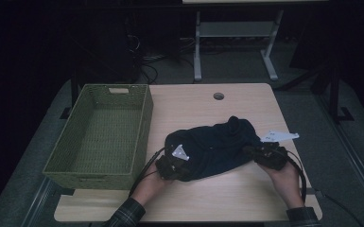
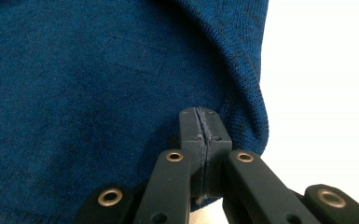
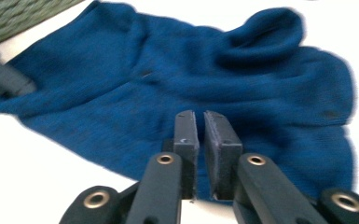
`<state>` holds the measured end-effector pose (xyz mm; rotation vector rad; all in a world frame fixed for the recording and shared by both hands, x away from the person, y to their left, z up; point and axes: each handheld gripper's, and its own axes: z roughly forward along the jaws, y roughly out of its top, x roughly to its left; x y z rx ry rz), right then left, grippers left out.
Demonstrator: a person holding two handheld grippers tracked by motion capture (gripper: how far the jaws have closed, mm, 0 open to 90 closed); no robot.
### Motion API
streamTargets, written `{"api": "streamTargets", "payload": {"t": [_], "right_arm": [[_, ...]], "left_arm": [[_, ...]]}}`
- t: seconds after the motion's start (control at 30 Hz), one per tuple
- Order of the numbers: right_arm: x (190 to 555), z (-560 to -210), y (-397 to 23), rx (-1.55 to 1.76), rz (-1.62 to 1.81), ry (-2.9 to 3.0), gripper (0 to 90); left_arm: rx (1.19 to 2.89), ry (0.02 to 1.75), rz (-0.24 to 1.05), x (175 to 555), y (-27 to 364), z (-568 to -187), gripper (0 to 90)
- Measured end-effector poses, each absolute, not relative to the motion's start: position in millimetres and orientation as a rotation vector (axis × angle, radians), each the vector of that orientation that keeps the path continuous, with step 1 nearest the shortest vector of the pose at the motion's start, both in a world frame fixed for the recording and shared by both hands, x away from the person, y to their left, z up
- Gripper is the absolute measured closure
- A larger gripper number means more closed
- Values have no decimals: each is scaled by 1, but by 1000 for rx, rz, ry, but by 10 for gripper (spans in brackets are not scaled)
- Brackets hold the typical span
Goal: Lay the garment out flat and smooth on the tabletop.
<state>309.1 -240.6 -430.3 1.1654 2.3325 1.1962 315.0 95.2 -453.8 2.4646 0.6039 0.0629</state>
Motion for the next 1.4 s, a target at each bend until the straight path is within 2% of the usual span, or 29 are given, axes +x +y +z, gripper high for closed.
{"api": "streamTargets", "payload": {"t": [0.1, 0.5, 0.93, 1.4], "right_arm": [[301, -435, -225, 1132, 1222, 2371, 897], [294, -450, -168, 1035, 1226, 2508, 898], [300, -469, -150, 1003, 1114, 2576, 899], [299, -470, -149, 962, 1106, 2578, 899]], "left_arm": [[2467, 604, 61, 315, 95, -454, 894], [2465, 604, 61, 315, 95, -454, 893], [2416, 606, 87, 322, 86, -436, 890], [2361, 653, 164, 390, 55, -426, 897]]}}
